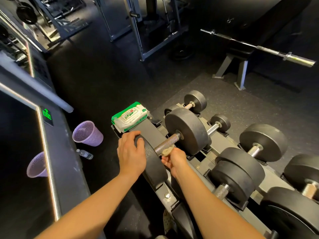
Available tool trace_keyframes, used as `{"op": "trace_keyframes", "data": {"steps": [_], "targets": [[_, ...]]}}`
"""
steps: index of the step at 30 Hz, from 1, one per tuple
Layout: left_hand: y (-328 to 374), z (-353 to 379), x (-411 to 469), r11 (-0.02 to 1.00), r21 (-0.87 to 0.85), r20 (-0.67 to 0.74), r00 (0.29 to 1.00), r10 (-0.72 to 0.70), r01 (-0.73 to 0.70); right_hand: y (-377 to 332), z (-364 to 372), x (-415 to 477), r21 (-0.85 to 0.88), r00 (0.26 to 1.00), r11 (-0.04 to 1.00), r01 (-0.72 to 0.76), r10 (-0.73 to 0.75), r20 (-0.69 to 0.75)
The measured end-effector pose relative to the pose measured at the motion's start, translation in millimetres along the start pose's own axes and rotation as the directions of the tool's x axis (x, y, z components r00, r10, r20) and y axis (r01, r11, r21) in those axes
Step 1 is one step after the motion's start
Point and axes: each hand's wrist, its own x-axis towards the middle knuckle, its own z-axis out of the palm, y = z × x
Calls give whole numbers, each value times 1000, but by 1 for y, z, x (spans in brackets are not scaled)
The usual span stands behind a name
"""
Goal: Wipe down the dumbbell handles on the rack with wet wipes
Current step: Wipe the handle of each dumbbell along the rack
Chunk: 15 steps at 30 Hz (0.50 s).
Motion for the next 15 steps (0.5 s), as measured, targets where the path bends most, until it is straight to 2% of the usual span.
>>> {"op": "trace_keyframes", "data": {"steps": [2, 3, 6, 8, 10, 12, 14, 15], "targets": [[0, 0, 0, 1000, -1, 1, 1000, 2, -2, -4, 5, -9, 55, 997, 998, -36, 32, 71], [0, 1, 0, 1000, -3, 0, 1000, 1, -1, -2, 5, -15, 18, 994, 999, -40, 38, 106], [-1, 1, 0, 1000, -11, -5, 1000, -3, 3, 10, 0, -25, -188, 982, 981, 47, -11, 188], [0, 1, 0, 1000, -11, -6, 1000, -2, 2, 12, -3, -23, -352, 968, 926, 136, -49, 244], [1, 0, 0, 1000, -8, -1, 1000, 0, 0, 6, -5, -19, -437, 971, 886, 155, -54, 234], [2, -1, -1, 1000, -16, 1, 1000, 3, -3, -5, -6, -19, -364, 989, 927, 91, -43, 138], [1, -1, -1, 1000, -24, 4, 1000, 3, -3, -16, -10, -15, -76, 1000, 997, -10, 9, -8], [1, -1, -1, 1000, -28, 5, 1000, 0, 0, -21, -12, -13, 107, 997, 994, -20, 27, -72]]}}
